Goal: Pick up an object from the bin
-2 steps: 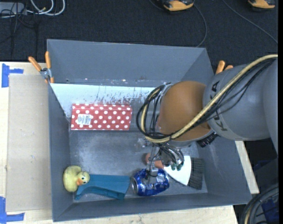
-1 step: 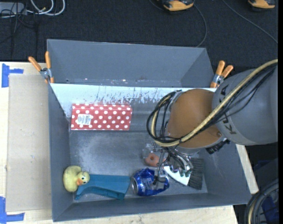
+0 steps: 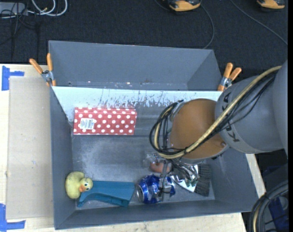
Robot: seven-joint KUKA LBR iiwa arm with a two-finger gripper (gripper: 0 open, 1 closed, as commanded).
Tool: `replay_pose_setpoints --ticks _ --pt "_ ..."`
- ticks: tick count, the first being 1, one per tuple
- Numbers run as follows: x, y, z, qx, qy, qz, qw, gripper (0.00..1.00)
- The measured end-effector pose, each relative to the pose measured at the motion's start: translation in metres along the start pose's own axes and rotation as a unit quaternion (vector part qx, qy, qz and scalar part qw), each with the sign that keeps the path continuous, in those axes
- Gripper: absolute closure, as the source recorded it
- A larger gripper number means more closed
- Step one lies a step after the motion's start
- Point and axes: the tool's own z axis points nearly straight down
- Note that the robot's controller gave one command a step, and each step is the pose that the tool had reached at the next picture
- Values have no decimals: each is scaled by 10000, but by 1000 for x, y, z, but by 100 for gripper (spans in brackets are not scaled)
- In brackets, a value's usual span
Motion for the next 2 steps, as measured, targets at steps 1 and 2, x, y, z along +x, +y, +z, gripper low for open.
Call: replay_pose_setpoints --ticks 1,2 --pt "12 -13 28 -8 47 -1235 9923 100" --pt "12 -13 28 -8 44 -1230 9924 100"
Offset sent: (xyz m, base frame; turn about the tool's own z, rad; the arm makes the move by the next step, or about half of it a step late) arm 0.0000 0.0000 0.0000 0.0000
